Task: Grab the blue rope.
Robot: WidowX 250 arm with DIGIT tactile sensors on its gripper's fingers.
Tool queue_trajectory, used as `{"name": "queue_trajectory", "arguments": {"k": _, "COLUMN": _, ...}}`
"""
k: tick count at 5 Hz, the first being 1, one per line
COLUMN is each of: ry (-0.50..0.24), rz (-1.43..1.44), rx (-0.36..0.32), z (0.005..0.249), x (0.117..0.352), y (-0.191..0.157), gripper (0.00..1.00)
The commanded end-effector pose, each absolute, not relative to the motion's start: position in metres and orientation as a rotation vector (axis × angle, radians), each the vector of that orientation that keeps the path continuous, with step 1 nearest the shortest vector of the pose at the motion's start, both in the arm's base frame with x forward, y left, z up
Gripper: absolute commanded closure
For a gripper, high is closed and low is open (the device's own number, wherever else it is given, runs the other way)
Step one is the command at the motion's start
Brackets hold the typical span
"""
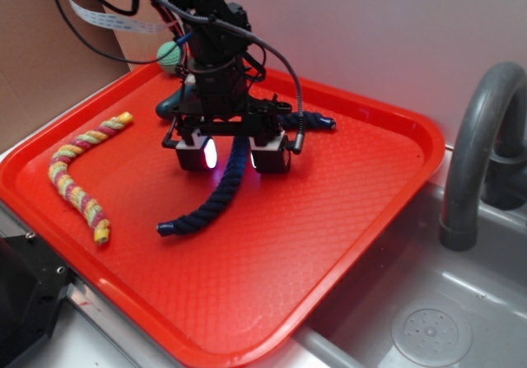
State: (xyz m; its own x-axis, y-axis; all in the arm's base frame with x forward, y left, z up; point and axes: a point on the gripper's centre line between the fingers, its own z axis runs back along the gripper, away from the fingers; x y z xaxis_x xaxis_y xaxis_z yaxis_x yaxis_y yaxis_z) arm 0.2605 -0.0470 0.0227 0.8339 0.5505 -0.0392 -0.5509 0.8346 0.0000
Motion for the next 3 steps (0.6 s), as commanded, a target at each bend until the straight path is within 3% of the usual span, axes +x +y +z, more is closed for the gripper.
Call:
{"name": "queue_trajectory", "arguments": {"k": 1, "ry": 0.042, "rz": 0.564, "rx": 0.006, "z": 0.013, "x": 0.250, "y": -0.047, "gripper": 1.00}}
{"name": "queue_trajectory", "arguments": {"k": 2, "ry": 0.056, "rz": 0.536, "rx": 0.023, "z": 0.020, "x": 0.247, "y": -0.044, "gripper": 1.00}}
{"name": "queue_trajectory", "arguments": {"k": 3, "ry": 0.023, "rz": 0.592, "rx": 0.133, "z": 0.070, "x": 0.242, "y": -0.033, "gripper": 1.00}}
